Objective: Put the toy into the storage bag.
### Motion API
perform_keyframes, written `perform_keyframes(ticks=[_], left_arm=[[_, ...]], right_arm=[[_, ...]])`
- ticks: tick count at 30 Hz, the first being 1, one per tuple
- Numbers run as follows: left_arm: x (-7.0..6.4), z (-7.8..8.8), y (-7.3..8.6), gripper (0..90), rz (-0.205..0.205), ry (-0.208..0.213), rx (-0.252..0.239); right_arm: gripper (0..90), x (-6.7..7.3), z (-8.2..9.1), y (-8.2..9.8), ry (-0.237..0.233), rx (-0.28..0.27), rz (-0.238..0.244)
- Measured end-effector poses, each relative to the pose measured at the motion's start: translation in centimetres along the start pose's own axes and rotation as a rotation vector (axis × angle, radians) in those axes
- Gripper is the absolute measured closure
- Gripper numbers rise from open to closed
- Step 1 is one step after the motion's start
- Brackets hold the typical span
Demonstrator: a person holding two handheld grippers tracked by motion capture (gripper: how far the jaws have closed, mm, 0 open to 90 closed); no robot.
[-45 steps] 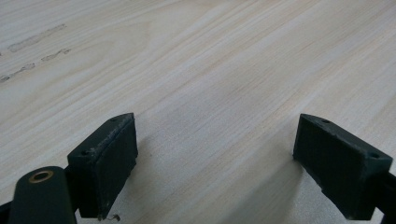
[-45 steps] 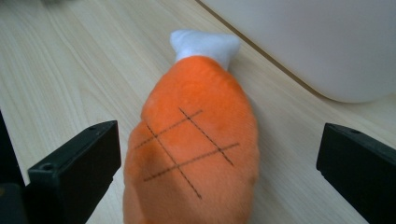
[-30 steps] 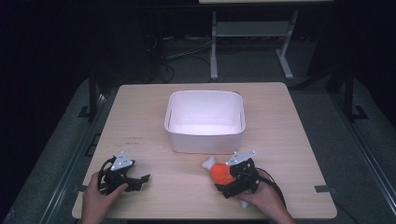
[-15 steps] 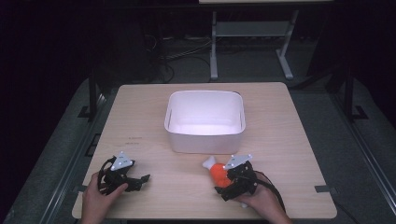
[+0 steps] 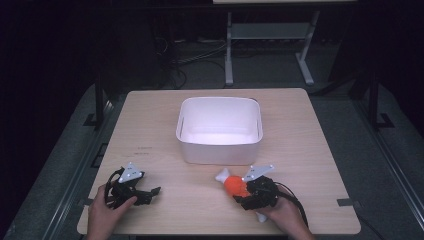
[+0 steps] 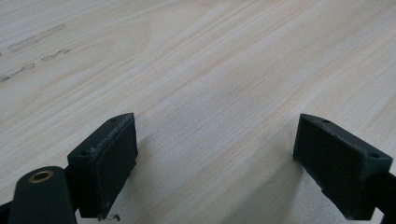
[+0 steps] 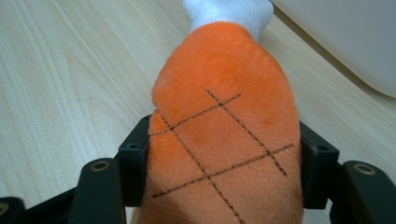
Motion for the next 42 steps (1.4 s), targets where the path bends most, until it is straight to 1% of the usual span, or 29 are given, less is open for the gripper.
perform_keyframes(ticks=[3,7,9,13,15,20,28,30,35,36,38,39,42], left_arm=[[0.0,0.0,0.0,12.9,0.0,0.0,0.0],[0.0,0.0,0.0,12.9,0.0,0.0,0.0],[0.0,0.0,0.0,12.9,0.0,0.0,0.0],[0.0,0.0,0.0,12.9,0.0,0.0,0.0],[0.0,0.0,0.0,12.9,0.0,0.0,0.0],[0.0,0.0,0.0,12.9,0.0,0.0,0.0],[0.0,0.0,0.0,12.9,0.0,0.0,0.0],[0.0,0.0,0.0,12.9,0.0,0.0,0.0],[0.0,0.0,0.0,12.9,0.0,0.0,0.0],[0.0,0.0,0.0,12.9,0.0,0.0,0.0],[0.0,0.0,0.0,12.9,0.0,0.0,0.0],[0.0,0.0,0.0,12.9,0.0,0.0,0.0],[0.0,0.0,0.0,12.9,0.0,0.0,0.0]], right_arm=[[34.6,0.1,0.1,0.1,-0.02,0.005,-0.007],[33.7,0.0,0.4,0.1,-0.035,0.006,-0.002],[33.1,-0.1,0.8,0.2,-0.043,0.003,0.012],[32.4,-0.3,1.2,0.4,-0.055,0.008,0.021],[32.3,-0.7,1.6,0.7,-0.065,0.013,0.027],[32.3,-1.4,2.4,1.2,-0.065,0.013,0.031],[32.2,-2.1,3.6,1.7,-0.094,0.009,0.049],[32.3,-2.2,3.6,1.8,-0.094,0.005,0.051],[32.2,-2.9,4.1,2.1,-0.095,0.001,0.049],[32.2,-3.2,4.4,2.3,-0.09,0.004,0.049],[32.2,-3.4,4.5,2.3,-0.088,0.003,0.049],[32.2,-3.8,4.8,2.5,-0.092,-0.005,0.042],[32.2,-4.1,5.1,2.6,-0.09,-0.007,0.035]])
Point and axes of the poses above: each handheld gripper's, and its own axes: z roughly backward along the jaws, y roughly out of its underside, x roughly to its left, the point moved 9 cm from there along -z, roughly forward along the jaws, and after that the axes turned 9 degrees about -z, right-handed, at the moved point
